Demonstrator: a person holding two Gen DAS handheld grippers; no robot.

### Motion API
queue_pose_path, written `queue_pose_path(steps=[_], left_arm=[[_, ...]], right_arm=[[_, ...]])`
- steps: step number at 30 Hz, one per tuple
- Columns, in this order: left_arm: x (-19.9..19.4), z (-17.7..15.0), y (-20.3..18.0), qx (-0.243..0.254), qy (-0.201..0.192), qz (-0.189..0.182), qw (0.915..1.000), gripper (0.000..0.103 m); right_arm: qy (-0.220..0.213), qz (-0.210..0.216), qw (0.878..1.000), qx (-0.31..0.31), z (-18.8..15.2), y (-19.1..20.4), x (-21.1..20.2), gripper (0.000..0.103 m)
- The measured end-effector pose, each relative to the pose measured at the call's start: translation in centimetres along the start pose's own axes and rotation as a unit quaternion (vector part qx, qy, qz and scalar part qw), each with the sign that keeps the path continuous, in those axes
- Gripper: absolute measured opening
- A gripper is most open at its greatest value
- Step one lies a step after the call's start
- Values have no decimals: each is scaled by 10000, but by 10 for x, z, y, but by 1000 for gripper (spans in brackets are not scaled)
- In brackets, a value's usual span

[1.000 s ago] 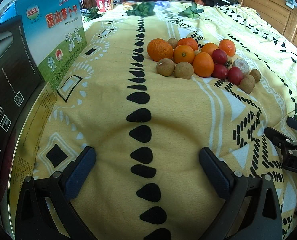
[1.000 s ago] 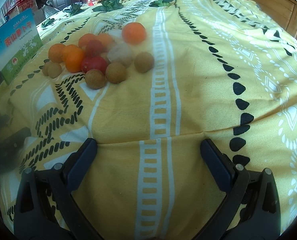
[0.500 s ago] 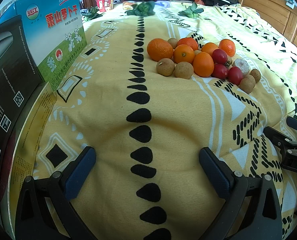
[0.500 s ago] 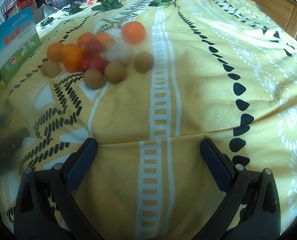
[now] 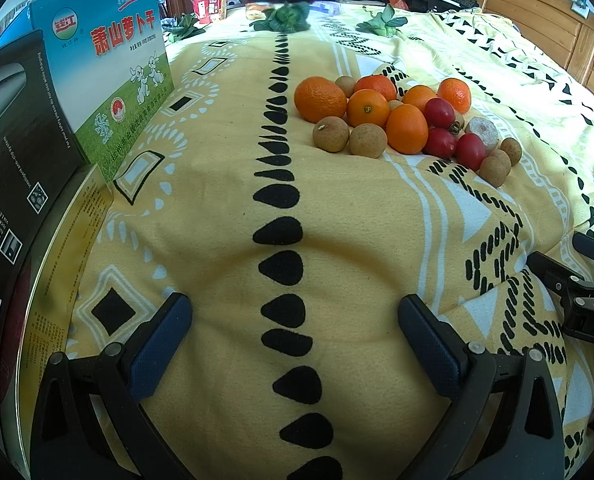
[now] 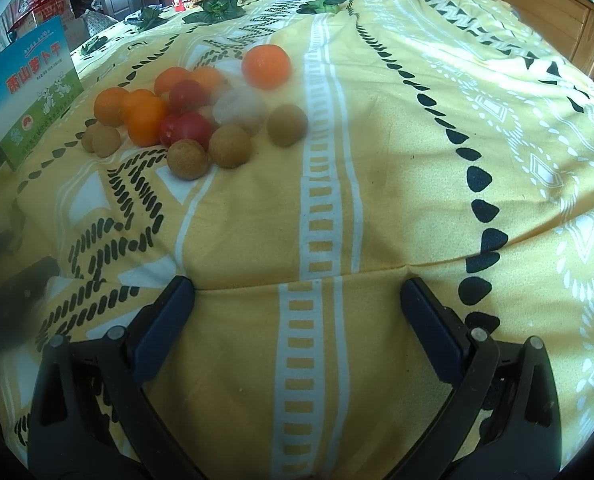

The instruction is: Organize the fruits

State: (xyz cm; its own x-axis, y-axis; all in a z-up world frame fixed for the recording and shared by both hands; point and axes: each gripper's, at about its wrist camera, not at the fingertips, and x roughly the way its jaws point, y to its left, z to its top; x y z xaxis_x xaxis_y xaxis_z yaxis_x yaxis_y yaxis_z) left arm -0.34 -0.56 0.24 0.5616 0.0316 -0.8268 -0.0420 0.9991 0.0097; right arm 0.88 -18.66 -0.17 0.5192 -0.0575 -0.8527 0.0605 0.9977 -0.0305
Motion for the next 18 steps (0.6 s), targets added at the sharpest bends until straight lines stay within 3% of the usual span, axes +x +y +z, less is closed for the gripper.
queue_pose_path(steps=[18], left_arm=[[0,0,0,2,1,2,10000,103]], right_arm=[[10,-15,10000,-6,0,0,0,103]])
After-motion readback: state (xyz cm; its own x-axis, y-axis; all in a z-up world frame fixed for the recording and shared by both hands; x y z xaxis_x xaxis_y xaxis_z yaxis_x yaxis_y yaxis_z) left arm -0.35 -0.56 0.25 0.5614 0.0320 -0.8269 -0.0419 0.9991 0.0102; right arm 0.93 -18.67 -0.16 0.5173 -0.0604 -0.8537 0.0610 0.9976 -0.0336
